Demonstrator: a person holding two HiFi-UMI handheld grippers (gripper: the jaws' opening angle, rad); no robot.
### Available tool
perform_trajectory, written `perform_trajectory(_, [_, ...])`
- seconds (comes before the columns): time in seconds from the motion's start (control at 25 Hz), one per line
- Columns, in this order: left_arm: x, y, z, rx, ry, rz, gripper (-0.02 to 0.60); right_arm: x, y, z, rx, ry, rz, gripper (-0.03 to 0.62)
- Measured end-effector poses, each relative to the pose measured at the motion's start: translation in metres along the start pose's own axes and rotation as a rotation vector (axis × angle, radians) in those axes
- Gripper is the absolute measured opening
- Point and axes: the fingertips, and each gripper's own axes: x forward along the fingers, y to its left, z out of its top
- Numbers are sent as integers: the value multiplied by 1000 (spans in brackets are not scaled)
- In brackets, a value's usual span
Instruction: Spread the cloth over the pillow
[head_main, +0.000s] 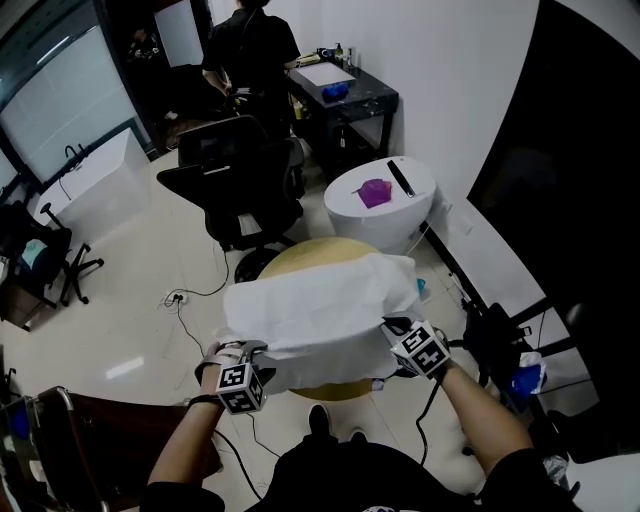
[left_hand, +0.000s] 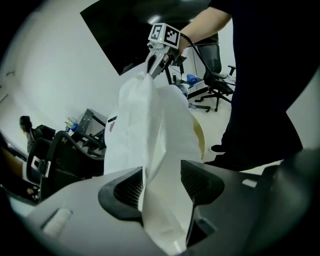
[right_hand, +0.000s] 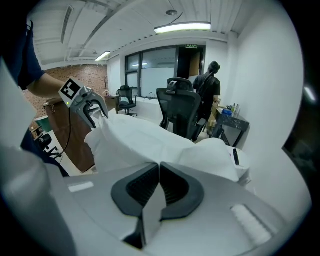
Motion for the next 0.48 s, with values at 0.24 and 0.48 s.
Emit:
perform_trajectory(0.24, [-33,22,30,58,-24,194,229,-10,5,0,-40,-16,-10,11])
perform_trajectory(0.48, [-2,18,-2,142,155,164,193,-29,7,12,-50,-42,-4,11])
